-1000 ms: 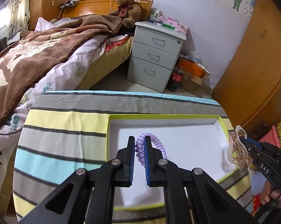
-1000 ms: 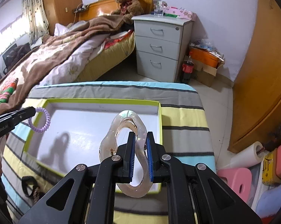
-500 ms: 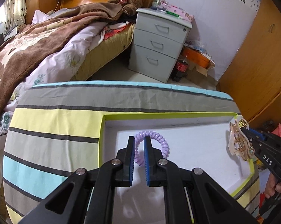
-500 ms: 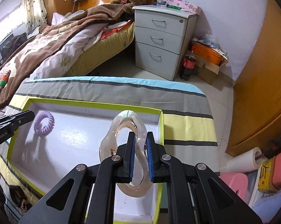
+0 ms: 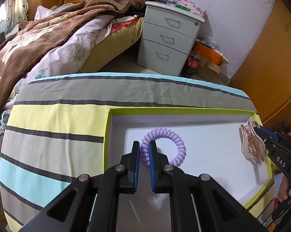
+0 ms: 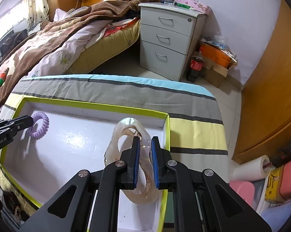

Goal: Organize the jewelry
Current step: 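Carry both items into the green box and open both grippers, then move both grippers back to the jewelry row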

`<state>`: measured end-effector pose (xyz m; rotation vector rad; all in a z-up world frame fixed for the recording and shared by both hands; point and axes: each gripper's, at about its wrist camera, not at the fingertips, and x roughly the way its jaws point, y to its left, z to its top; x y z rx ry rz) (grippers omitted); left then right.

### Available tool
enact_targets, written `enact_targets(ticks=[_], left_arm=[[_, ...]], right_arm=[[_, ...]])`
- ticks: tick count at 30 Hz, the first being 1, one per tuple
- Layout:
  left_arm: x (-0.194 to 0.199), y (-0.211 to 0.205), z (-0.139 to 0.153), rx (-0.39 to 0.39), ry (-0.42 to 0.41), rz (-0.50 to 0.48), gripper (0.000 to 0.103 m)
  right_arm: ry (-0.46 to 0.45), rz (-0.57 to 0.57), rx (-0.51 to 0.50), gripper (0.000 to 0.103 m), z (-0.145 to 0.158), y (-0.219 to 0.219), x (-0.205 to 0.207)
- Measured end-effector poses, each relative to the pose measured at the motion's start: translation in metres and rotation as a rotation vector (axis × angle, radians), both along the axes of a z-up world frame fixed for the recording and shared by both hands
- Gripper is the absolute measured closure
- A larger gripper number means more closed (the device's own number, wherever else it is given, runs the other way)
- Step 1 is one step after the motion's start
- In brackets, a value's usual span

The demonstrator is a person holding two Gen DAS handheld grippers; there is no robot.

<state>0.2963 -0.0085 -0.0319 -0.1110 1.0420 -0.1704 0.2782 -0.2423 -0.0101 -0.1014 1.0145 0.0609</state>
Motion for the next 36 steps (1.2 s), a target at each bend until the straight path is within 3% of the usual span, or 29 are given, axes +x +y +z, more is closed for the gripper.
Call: enact_targets(ticks=[4,9,12,17,36], left_arm=[[-0.001,0.0,0.0,-0.006,0.005,0.008,0.092],[-0.008,0.002,0.006,-0.003,-0.009,0.003,0.08],[-0.018,0.001,0.014,0.0,-0.031,-0.006,0.074],[-0.04,0.0,0.03,0.006,-0.079,-0.017,0.063],[-0.126,0.018,0.068,-0.01,-0.166,-0.019,0.056]], right_arm=[[-0.02,0.002,0.025,0.088,0.004,0.001,-0.003],[-0.054,-0.005,0.033,0.083,0.014,0.002,-0.014],[-0.081,-0.013,0.028,0.076,0.023,0.004,-0.024],[-0.126,-0.019,0.043,0.076,0.039,0.005,-0.045],[-0.2,-0.01,0.081,0.075,0.063,0.012,-0.136]])
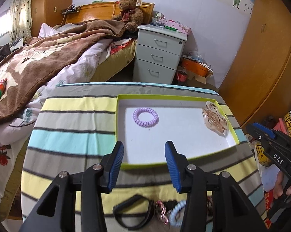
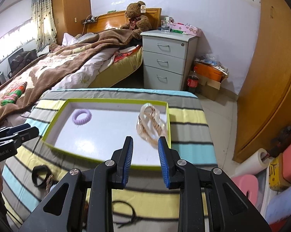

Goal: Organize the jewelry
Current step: 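Move both grippers back to the jewelry row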

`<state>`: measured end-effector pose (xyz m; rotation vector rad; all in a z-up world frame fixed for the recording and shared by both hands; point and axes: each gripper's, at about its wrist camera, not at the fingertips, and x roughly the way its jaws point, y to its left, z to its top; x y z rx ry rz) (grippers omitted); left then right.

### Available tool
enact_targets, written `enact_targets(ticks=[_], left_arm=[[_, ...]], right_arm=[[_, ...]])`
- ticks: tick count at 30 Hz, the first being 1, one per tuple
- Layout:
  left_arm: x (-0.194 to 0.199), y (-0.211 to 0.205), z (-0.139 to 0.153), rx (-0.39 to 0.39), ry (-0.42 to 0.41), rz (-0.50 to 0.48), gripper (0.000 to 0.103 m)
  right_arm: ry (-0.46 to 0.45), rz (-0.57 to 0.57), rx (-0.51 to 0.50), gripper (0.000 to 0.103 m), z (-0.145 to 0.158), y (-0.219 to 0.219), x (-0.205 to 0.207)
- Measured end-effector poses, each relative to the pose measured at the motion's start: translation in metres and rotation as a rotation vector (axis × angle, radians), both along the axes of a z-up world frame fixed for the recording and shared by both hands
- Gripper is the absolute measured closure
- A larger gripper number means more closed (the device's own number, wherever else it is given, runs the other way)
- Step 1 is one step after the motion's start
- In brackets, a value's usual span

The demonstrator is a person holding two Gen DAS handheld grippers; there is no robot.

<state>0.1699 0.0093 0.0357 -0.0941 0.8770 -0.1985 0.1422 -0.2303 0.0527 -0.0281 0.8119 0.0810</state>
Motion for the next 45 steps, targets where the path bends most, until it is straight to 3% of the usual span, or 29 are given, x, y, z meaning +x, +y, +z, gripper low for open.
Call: enact_targets(ticks=[8,15,31,37,42,45], left_arm=[[-0.04,0.016,-0.001,-0.006,-0.022,0.015,0.053],[-0.066,0.027,-0.011,-0.017,-0.015,0.023,0.051],[-0.087,0.06,-0.036,-0.055,0.027,0.076,0.05],[-0.087,0.069,-0.044,-0.056,0.05,0.099,0.05],[-0.085,0.071,-0.049,-0.052,0.066,0.106,0.05],[-0.083,0.069,-0.051,-0.05,0.076,0.101,0.05]], right_arm=[[0.014,0.047,0.037,0.075,-0.014,0.001,-0.037],[0.076,0.089,0.09,0.073,-0.043,0.013,-0.057],[0.189,0.126,0.065,0.072,-0.084,0.045,-0.05],[0.175,0.113,0.048,0.072,-0.086,0.046,-0.051],[0.161,0.091,0.019,0.089,-0.087,0.042,-0.053],[0.157,0.081,0.036,0.091,-0.086,0.036,-0.055]])
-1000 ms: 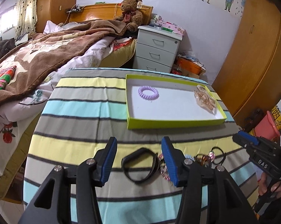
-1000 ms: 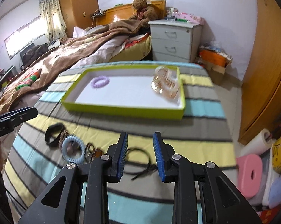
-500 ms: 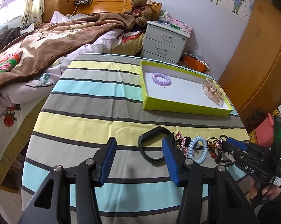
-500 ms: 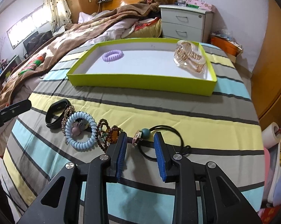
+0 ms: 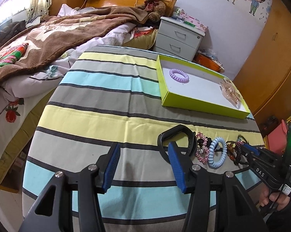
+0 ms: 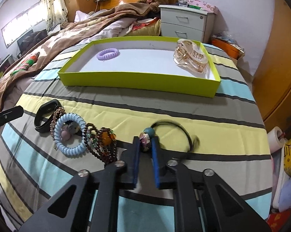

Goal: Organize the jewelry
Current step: 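Move both grippers back to the jewelry row, then grasp the black watch band with the left gripper while the right gripper grasps the black cord necklace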

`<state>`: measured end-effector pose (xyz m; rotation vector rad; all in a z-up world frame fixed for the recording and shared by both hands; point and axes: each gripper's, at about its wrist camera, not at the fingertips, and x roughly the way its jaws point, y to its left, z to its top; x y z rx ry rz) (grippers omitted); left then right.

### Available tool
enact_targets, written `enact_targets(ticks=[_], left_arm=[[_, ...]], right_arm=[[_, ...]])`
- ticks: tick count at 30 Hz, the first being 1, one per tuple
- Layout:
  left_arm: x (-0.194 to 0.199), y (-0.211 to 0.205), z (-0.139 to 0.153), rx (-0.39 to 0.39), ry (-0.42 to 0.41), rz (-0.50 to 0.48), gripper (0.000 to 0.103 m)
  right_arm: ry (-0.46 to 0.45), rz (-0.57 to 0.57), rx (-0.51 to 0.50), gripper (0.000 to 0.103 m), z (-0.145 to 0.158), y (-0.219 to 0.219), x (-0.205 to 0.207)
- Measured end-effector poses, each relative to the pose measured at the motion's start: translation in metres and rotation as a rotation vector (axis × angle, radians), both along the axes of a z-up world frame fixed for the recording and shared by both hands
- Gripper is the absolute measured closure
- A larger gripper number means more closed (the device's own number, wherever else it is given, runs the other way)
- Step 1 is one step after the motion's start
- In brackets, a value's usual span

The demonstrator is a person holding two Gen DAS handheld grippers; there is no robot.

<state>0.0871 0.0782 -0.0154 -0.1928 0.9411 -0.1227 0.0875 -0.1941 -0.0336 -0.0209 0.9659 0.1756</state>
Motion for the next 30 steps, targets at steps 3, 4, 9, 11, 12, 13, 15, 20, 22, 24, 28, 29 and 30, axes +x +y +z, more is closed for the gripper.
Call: enact_targets(ticks=[3,4,9,11,12,13,15,20,22,24,28,29,30], left_arm=[[0.003,-0.003,-0.002,0.003,0.006,-0.012,0.049],[0.004,-0.005,-0.003,0.007,0.009,-0.017,0.049],[0.013,-0.013,-0.009,0.019,0.03,-0.044,0.048],[0.018,-0.017,-0.013,0.035,0.043,-0.049,0.047],[0.02,-0.018,-0.014,0.04,0.044,-0.051,0.047],[0.022,-0.02,-0.016,0.045,0.045,-0.057,0.047],[0.026,-0.025,-0.018,0.065,0.046,-0.067,0.047],[0.033,-0.035,-0.022,0.102,0.052,-0.103,0.047],[0.035,-0.039,-0.023,0.123,0.052,-0.114,0.047],[0.035,-0.043,-0.024,0.14,0.048,-0.127,0.047],[0.036,-0.048,-0.024,0.163,0.04,-0.139,0.047],[0.036,-0.049,-0.024,0.165,0.038,-0.143,0.047],[0.037,-0.05,-0.024,0.171,0.035,-0.147,0.047]], right_arm=[[-0.012,-0.019,0.003,0.091,0.001,-0.007,-0.002],[-0.014,-0.025,0.007,0.091,0.002,-0.01,-0.003],[-0.032,-0.064,0.026,0.091,0.007,-0.026,-0.007],[-0.043,-0.074,0.031,0.091,0.01,-0.03,-0.009],[-0.047,-0.075,0.036,0.091,0.012,-0.032,-0.01],[-0.049,-0.075,0.038,0.091,0.013,-0.033,-0.011],[-0.058,-0.074,0.043,0.091,0.016,-0.034,-0.013],[-0.064,-0.071,0.05,0.091,0.018,-0.034,-0.013],[-0.064,-0.068,0.053,0.091,0.018,-0.034,-0.013],[-0.064,-0.066,0.053,0.091,0.018,-0.034,-0.014],[-0.066,-0.062,0.055,0.091,0.018,-0.033,-0.014],[-0.066,-0.061,0.055,0.091,0.018,-0.032,-0.014],[-0.066,-0.06,0.055,0.091,0.018,-0.033,-0.014]])
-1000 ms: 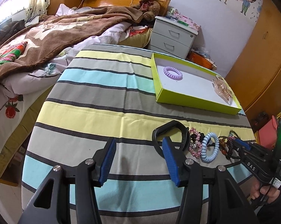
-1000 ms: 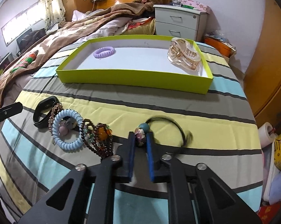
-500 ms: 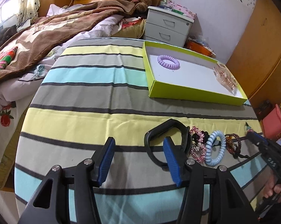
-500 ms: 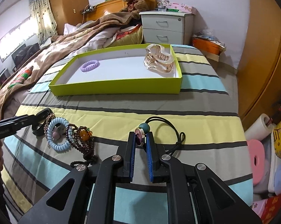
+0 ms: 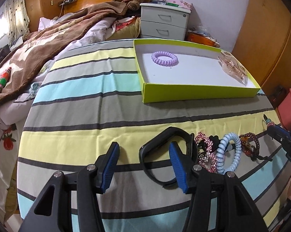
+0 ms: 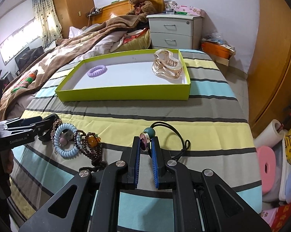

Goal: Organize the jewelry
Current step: 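Grasp the black watch band with the left gripper while the right gripper grasps the black cord necklace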

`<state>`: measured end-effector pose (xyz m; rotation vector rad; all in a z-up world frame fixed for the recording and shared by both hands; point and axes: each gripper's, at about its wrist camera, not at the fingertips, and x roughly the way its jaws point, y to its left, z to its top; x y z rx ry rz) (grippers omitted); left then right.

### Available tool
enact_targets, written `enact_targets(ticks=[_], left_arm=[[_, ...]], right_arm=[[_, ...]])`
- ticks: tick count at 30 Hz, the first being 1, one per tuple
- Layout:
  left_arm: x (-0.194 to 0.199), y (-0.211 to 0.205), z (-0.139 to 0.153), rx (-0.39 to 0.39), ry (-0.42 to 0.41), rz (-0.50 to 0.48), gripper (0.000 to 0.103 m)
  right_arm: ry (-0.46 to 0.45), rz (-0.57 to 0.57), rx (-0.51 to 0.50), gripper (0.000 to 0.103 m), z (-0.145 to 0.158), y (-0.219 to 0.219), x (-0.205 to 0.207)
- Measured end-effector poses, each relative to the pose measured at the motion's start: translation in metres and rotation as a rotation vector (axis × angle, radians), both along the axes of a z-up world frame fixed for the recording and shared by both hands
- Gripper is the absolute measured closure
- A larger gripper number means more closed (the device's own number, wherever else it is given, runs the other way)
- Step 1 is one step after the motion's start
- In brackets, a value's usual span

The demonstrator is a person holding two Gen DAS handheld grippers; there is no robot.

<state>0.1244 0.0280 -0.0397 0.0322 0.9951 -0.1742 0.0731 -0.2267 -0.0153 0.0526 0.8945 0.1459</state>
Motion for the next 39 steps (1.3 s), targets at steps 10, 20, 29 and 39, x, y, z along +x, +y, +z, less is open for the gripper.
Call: enact_targets(ticks=[10,20,29,39], left_arm=[[0.0,-0.012,-0.001,0.058,-0.033,-0.039,0.05],[-0.003,-0.017,0.001,0.069,-0.04,-0.053,0.073],[-0.009,-0.013,0.006,0.048,-0.047,-0.041,0.087],[-0.019,-0.008,0.021,0.03,-0.082,-0.03,0.088]], right_arm=[[0.001,0.002,0.001,0.091,0.0,0.001,0.0],[0.002,0.0,-0.001,0.091,-0.001,0.001,0.001],[-0.012,0.002,-0.006,0.091,0.003,0.002,-0.001],[-0.038,0.004,-0.008,0.091,0.013,0.003,-0.009]])
